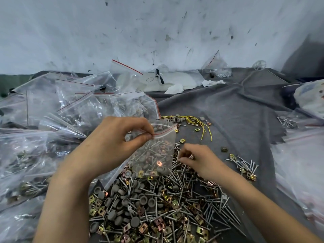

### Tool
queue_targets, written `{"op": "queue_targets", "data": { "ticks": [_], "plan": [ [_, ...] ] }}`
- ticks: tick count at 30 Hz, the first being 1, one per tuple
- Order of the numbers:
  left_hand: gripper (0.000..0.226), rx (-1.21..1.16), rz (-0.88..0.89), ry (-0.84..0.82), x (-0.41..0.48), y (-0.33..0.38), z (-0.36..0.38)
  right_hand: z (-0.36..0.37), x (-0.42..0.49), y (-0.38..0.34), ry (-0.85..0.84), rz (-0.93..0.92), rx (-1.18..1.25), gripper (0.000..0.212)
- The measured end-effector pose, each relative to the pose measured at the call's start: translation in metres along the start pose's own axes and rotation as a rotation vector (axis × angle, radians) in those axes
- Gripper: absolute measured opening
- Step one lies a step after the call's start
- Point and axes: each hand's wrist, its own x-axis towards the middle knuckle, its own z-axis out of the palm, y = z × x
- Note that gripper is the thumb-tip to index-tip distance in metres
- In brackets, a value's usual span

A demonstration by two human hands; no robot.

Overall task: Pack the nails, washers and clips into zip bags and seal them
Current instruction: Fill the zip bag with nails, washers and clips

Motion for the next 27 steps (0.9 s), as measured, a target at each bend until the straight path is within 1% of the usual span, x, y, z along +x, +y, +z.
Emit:
{"op": "queue_targets", "data": {
  "ticks": [1,3,5,6,8,11,12,13,14,15,16,17,18,20,22,24,27],
  "plan": [
    [0.008,0.001,0.001,-0.001,0.0,0.0,0.0,-0.007,-0.001,-0.007,0.07,0.021,0.152,0.004],
    [0.009,0.003,0.003,-0.001,0.001,0.0,0.0,-0.023,-0.003,-0.024,0.252,0.008,0.404,0.009],
    [0.01,0.012,0.008,-0.003,0.001,0.0,0.0,-0.041,-0.005,-0.045,0.43,-0.098,0.592,0.017],
    [0.011,0.018,0.011,-0.004,0.001,0.0,0.001,-0.048,-0.006,-0.056,0.486,-0.17,0.653,0.018],
    [0.01,0.025,0.023,-0.008,0.002,0.0,0.002,-0.056,-0.006,-0.074,0.502,-0.269,0.632,0.015],
    [0.016,0.01,0.032,-0.008,0.001,0.0,0.002,-0.054,-0.002,-0.083,0.383,-0.279,0.376,0.008],
    [0.022,0.005,0.034,-0.005,0.001,0.001,0.002,-0.052,-0.001,-0.08,0.386,-0.276,0.358,0.007],
    [0.026,0.0,0.035,-0.003,0.001,0.001,0.001,-0.051,0.0,-0.076,0.42,-0.267,0.414,0.006],
    [0.027,-0.002,0.037,0.0,0.001,0.0,0.001,-0.05,0.002,-0.071,0.473,-0.243,0.522,0.006],
    [0.025,-0.002,0.036,0.005,0.001,0.0,0.001,-0.048,0.004,-0.064,0.526,-0.208,0.608,0.008],
    [0.021,0.0,0.032,0.011,0.001,0.0,0.0,-0.044,0.008,-0.056,0.559,-0.164,0.616,0.012],
    [0.015,0.002,0.026,0.014,0.001,-0.001,0.001,-0.038,0.012,-0.048,0.542,-0.113,0.543,0.015],
    [0.009,0.005,0.02,0.014,0.001,-0.002,0.001,-0.03,0.017,-0.04,0.464,-0.059,0.422,0.017],
    [0.007,0.017,0.018,0.002,0.001,-0.001,0.001,-0.007,0.024,-0.022,0.232,0.0,0.162,0.016],
    [0.008,0.026,0.021,-0.01,0.001,0.0,0.001,0.017,0.026,-0.007,0.078,0.003,-0.026,0.018],
    [0.008,0.027,0.019,-0.01,0.001,0.0,0.001,0.031,0.025,0.003,0.034,0.004,-0.093,0.019],
    [0.008,0.023,0.011,-0.005,0.001,-0.001,0.001,0.036,0.026,0.007,0.049,-0.004,-0.083,0.014]
  ]
}}
